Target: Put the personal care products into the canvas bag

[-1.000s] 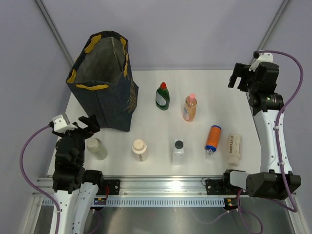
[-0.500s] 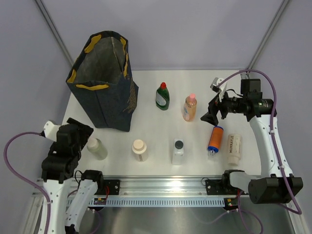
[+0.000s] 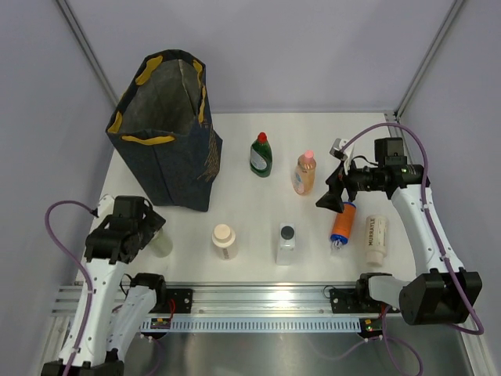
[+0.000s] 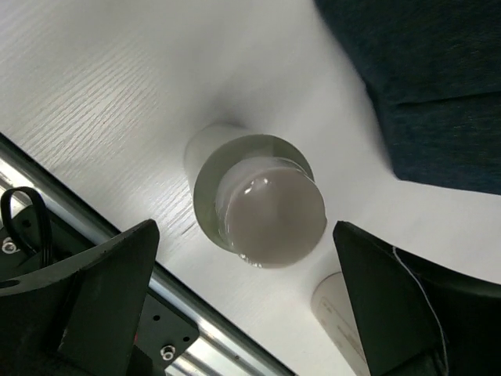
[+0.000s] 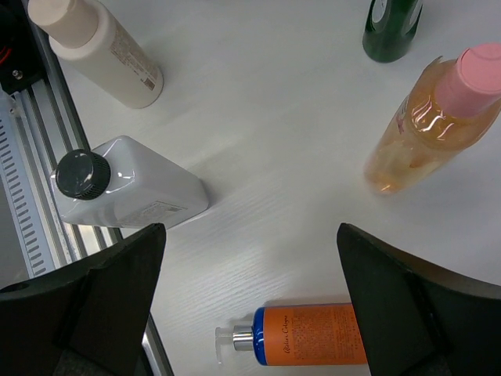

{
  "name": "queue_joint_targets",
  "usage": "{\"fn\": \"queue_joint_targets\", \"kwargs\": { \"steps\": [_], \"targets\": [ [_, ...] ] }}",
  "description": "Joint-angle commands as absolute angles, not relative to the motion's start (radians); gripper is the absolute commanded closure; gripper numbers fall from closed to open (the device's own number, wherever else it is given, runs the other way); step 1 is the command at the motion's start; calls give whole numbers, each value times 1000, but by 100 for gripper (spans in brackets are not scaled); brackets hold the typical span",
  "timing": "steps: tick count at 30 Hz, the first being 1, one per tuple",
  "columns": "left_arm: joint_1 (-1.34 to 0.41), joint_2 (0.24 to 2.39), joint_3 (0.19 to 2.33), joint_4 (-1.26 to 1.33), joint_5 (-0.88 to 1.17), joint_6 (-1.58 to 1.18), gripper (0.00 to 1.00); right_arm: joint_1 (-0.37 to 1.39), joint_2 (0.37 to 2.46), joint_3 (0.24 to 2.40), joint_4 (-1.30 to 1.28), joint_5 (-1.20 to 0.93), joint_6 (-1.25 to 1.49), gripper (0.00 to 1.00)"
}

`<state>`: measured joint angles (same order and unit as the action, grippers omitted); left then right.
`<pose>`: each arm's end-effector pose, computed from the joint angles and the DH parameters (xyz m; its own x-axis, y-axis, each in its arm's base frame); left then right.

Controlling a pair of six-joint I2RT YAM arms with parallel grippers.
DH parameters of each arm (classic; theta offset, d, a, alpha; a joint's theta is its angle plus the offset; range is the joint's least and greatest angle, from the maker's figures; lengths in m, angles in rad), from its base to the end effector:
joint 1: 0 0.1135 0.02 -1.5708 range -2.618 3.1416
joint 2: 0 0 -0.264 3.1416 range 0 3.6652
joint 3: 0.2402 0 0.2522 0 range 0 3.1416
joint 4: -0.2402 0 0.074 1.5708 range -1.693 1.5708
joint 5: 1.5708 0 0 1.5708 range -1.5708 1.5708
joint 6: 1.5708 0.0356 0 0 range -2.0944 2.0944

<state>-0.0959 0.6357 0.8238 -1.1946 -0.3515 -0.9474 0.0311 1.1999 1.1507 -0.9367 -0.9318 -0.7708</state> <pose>0.0952 0.0032 0.2842 -0.4152 -0.7258 -0.5484 -0.7374 0.6216 -0.2644 0.2235 0.0355 0.3280 -0.2763 -0.4243 -0.8623 -0.9117 0.3997 0.0954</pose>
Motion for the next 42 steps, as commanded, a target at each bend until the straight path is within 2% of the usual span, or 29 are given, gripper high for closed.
{"fn": "queue_joint_targets", "kwargs": {
  "steps": [1,11,18,19,20,23,24,27,33,42],
  "targets": [
    [-94,709,801,-1108,-328,-877,1,37,1183,1141,-890,-974,-785,0],
    [-94,865,730,-945,-281,-825,1,37,1192,1129,-884,-977,-790,0],
    [-94,887,695,-923,-313,-874,10,37,1183,1115,-887,-973,-796,0],
    [-94,890,693,-922,-317,-879,15,37,1184,1114,-884,-974,-793,0],
    [-94,893,693,-917,-318,-884,27,37,1184,1112,-882,-974,-795,1],
    [-94,867,693,-899,-330,-873,52,37,1184,1114,-884,-974,-795,0],
    [-94,833,696,-894,-334,-865,71,37,1184,1115,-885,-974,-795,1],
    [-94,746,727,-884,-337,-827,100,37,1187,1115,-894,-971,-807,1],
    [-94,582,816,-812,-201,-691,100,37,1198,1127,-919,-968,-830,1],
    [-94,466,933,-690,199,-554,100,37,1241,1180,-927,-976,-822,0]
  ]
}}
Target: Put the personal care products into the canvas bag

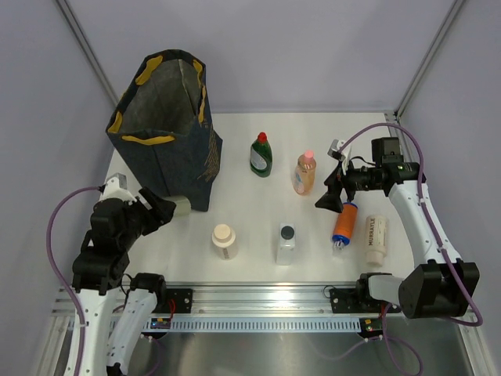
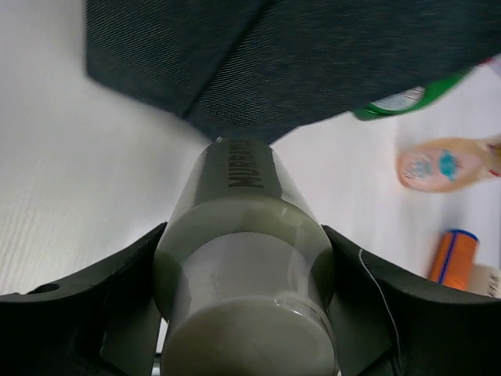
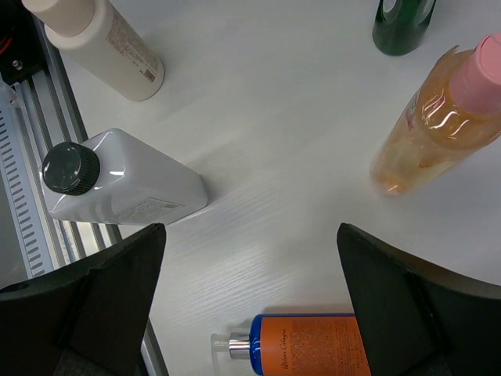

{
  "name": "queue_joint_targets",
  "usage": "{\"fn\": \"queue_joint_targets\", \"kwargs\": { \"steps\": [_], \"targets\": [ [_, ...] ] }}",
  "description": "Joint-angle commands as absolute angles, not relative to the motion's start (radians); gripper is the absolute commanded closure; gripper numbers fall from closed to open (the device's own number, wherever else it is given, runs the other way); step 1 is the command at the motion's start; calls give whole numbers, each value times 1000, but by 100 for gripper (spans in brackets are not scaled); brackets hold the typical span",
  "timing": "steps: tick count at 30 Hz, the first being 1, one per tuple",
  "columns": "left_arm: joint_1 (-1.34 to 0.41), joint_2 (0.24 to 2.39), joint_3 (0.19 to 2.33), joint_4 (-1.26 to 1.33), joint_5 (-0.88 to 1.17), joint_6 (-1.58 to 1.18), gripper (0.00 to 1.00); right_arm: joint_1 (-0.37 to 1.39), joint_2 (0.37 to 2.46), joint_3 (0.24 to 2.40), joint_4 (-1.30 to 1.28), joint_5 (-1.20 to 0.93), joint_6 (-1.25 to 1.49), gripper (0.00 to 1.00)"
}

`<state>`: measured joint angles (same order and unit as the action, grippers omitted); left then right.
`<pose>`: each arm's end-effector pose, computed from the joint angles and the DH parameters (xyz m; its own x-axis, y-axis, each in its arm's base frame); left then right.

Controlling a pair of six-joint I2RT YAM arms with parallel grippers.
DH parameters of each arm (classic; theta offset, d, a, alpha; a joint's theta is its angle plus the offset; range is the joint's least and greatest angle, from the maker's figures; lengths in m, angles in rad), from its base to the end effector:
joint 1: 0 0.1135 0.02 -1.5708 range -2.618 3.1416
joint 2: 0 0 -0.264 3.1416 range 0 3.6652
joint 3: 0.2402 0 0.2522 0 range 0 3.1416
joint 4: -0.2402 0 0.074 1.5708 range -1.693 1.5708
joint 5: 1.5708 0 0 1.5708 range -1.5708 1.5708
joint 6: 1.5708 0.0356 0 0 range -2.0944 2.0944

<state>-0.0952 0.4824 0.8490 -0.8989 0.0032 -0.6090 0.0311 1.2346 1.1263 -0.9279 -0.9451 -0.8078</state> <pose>0.0873 -0.0085 0.3242 -0.4703 -0.5297 -0.7058 -0.2088 0.8439 -0.4942 0.2302 0.0360 0.3143 -0.2829 -0.4323 -0.8562 -0.9195 0.3764 0.1138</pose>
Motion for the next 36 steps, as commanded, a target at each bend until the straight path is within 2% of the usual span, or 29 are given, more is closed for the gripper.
{"fn": "queue_joint_targets", "kwargs": {
  "steps": [1,8,18,27,36],
  "targets": [
    [-94,466,939,-674,266,-554,100,37,1244,1186,-925,-974,-821,1],
    [-94,544,1034,-482,540,-613,100,37,1249,1186,-908,-966,-799,0],
    [-95,745,1267,-232,611,-750,100,38,1253,1174,-887,-950,-790,1],
    [-114,1018,1532,-9,470,-805,100,37,1252,1144,-870,-943,-787,1],
    [-65,1363,1960,-270,86,-621,100,37,1224,1117,-856,-933,-788,1]
  ]
}}
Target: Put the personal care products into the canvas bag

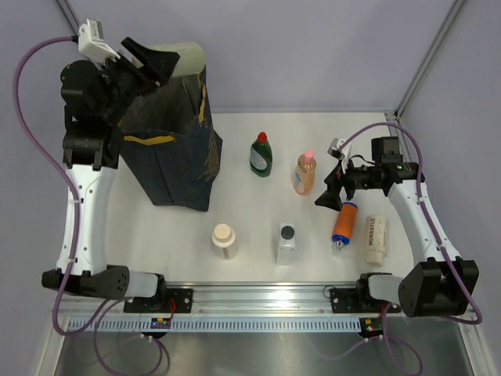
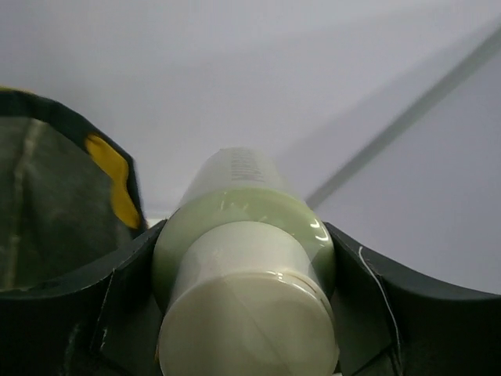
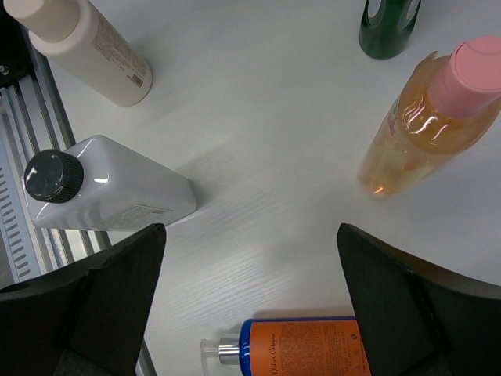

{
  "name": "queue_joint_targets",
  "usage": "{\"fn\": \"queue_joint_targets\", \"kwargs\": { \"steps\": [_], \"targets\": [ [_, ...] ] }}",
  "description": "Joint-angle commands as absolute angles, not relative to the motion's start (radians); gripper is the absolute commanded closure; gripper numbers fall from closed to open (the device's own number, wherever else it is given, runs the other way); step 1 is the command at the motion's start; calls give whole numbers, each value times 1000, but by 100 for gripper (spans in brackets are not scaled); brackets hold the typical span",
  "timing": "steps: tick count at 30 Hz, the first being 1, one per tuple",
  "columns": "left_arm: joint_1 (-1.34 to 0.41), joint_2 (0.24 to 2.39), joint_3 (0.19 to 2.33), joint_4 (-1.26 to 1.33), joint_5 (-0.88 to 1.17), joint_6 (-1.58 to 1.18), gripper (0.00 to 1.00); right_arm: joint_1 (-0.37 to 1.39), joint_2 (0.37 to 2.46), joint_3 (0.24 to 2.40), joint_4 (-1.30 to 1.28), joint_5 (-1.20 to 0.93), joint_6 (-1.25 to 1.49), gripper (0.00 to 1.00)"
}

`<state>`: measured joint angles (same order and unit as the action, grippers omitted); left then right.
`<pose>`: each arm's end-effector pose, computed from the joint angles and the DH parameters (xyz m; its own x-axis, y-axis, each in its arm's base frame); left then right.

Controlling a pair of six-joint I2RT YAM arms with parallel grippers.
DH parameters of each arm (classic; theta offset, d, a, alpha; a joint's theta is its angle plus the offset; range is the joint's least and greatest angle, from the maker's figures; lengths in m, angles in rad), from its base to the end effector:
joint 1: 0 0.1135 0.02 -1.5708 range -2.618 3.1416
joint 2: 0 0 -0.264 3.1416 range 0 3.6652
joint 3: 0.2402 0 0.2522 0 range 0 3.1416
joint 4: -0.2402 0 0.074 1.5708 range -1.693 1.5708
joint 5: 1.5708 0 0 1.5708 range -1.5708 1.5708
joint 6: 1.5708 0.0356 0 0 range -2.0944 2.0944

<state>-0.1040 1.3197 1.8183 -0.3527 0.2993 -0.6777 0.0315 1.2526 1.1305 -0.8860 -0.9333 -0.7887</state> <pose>0.2453 -0.0362 0.5548 -0.1315 -0.5887 -0.7976 0.3940 0.7073 -0.5869 0.2376 0.0361 0.3135 -0.2785 -0.4312 -0.8582 -0.9149 0.3909 0.1006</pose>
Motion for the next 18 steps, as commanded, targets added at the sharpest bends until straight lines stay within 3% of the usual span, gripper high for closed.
{"fn": "queue_joint_targets", "kwargs": {
  "steps": [1,7,18],
  "targets": [
    [-54,1383,1976,-275,72,-618,100,37,1218,1114,-853,-931,-788,0],
    [-26,1586,2141,-397,41,-502,100,35,1206,1095,-853,-913,-801,0],
    [-72,1730,2114,-428,19,-282,100,37,1216,1098,-870,-911,-825,1]
  ]
}}
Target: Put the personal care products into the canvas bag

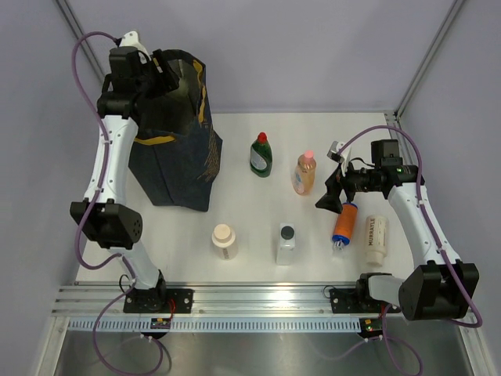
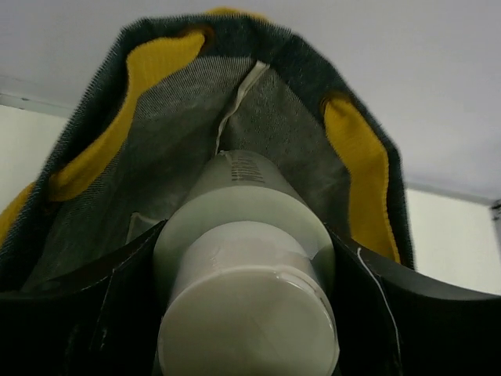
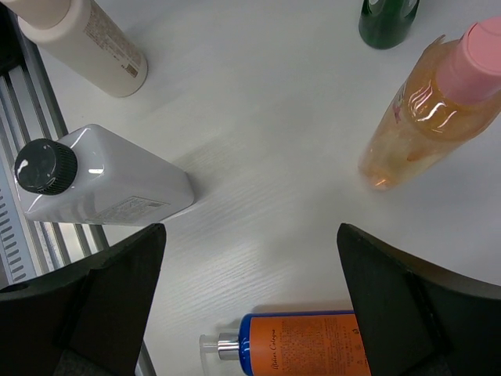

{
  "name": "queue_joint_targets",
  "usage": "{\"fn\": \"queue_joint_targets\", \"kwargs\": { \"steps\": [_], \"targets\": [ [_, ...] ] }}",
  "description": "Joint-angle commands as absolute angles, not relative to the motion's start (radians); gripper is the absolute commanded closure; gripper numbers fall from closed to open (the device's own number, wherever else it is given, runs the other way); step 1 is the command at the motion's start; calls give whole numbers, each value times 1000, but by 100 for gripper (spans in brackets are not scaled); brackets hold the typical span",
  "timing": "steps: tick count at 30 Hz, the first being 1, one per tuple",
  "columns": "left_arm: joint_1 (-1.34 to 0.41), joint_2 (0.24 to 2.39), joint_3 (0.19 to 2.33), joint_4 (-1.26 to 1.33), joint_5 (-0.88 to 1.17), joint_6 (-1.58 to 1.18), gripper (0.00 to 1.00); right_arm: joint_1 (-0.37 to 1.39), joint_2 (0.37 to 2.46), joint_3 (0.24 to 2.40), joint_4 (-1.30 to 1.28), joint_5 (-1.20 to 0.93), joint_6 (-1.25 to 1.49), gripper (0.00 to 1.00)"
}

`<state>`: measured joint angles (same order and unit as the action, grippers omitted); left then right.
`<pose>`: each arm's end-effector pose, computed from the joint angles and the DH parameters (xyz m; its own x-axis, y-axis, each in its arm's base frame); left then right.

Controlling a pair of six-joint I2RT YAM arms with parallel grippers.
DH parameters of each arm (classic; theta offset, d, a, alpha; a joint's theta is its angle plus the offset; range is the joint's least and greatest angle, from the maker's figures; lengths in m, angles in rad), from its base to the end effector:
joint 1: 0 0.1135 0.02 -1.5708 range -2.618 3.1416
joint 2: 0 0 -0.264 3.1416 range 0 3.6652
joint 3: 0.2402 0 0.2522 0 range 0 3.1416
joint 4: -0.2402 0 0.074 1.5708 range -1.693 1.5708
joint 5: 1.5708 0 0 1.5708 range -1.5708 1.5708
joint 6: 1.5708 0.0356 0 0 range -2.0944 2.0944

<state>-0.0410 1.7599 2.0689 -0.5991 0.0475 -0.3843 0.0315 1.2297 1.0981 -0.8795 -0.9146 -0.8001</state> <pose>0.3893 -0.0177 0.4731 -0.2974 -0.3626 -0.8832 -0.0270 0.9279 -0.3718 0.2322 0.0355 0.3085 -0.2746 -0.4466 -0.8516 -0.9139 0.3964 0.0868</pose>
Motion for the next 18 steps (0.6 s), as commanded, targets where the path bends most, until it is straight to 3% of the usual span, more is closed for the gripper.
{"fn": "queue_joint_targets", "kwargs": {
  "steps": [1,18],
  "targets": [
    [-77,1735,2109,-428,11,-249,100,37,1219,1098,-870,-910,-828,1],
    [-123,1894,2022,-391,-61,-64,100,35,1216,1046,-857,-902,-854,1]
  ]
}}
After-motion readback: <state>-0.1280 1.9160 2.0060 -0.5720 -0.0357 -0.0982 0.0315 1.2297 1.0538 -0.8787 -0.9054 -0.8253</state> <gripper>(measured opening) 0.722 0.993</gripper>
